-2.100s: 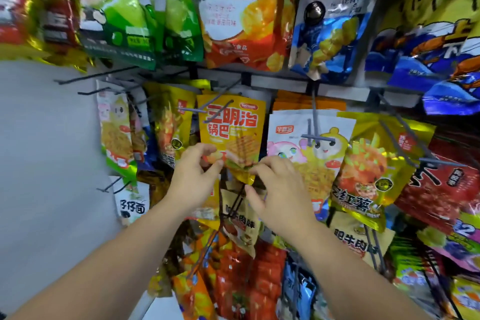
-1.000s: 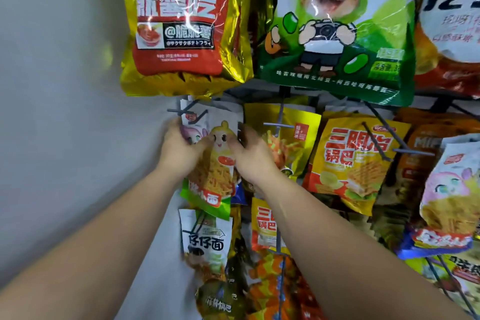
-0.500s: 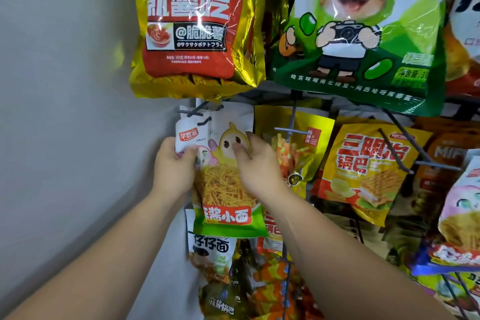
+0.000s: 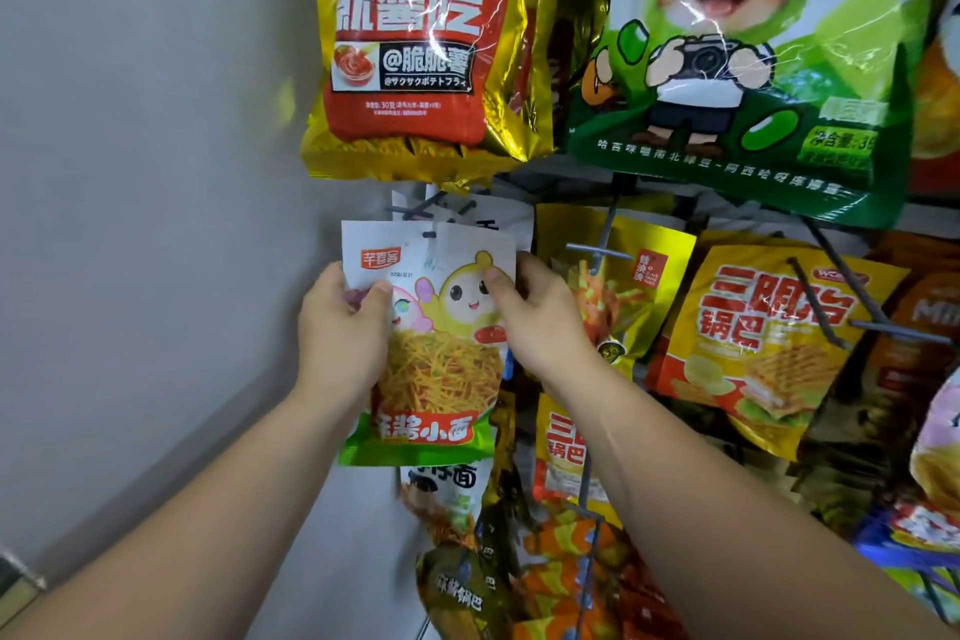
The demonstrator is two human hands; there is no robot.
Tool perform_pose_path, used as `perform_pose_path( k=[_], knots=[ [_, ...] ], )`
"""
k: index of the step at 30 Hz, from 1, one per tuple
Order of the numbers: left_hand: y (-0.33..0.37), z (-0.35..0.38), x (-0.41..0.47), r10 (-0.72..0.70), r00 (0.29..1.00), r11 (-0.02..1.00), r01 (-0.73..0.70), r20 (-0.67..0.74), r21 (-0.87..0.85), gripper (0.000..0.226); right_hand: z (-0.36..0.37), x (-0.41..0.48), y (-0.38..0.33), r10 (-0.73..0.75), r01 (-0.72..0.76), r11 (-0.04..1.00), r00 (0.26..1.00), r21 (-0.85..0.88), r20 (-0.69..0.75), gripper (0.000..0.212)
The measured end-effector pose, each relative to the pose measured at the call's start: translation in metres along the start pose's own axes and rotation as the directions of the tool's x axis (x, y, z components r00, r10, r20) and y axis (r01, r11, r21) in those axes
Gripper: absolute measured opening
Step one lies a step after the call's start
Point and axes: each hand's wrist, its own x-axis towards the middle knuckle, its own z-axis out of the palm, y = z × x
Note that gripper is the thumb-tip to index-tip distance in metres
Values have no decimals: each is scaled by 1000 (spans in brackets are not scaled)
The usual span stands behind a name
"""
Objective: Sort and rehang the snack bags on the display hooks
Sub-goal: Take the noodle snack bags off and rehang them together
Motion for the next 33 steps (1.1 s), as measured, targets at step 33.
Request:
perform_pose_path(
  k=[33],
  knots=[
    [21, 89, -116, -99, 905, 990, 131, 415, -51, 21, -133, -120, 29, 151, -158, 987, 958, -6, -245, 13]
  ],
)
